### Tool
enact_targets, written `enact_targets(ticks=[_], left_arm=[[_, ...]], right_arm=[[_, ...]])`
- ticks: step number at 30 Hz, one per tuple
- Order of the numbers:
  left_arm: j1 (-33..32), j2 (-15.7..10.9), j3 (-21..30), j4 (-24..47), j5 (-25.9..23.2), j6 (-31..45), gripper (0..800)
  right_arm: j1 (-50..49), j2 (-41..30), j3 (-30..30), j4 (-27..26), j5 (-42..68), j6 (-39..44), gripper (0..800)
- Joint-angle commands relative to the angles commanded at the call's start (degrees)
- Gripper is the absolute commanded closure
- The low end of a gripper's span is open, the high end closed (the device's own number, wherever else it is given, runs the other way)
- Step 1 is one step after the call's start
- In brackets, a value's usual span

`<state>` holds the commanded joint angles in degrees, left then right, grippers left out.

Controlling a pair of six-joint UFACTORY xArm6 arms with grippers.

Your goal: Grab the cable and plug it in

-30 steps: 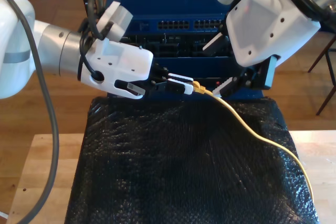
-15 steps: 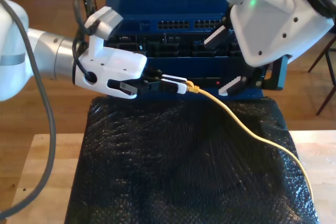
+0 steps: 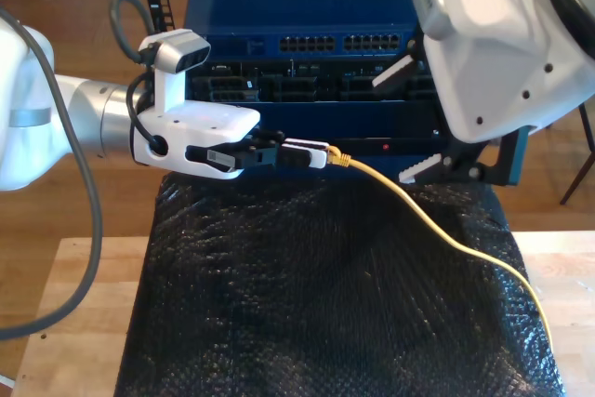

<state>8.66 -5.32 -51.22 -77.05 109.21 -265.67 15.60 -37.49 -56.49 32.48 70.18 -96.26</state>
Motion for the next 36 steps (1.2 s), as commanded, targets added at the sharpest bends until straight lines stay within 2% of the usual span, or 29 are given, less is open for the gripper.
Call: enact_targets(ticks=[4,11,20,29,36], left_arm=[[0.0,1.1,-0.7,-0.5,2.9,0.0,798],[0.0,3.1,-0.8,-2.6,3.9,0.0,798],[0.2,4.5,-0.4,-5.0,9.1,-0.6,798],[2.1,5.5,0.5,-8.0,10.0,-2.6,798],[2.6,7.1,0.9,-9.4,12.2,-3.9,797]], right_arm=[[0.3,-0.5,1.5,0.2,-1.7,-0.3,2],[0.5,-3.9,2.7,0.5,-2.5,-3.3,1],[0.9,-6.5,3.6,0.7,-3.1,-3.3,0],[9.4,-8.2,8.9,1.1,-13.7,-3.4,2],[10.2,-9.3,10.4,1.1,-17.1,-4.2,4]])
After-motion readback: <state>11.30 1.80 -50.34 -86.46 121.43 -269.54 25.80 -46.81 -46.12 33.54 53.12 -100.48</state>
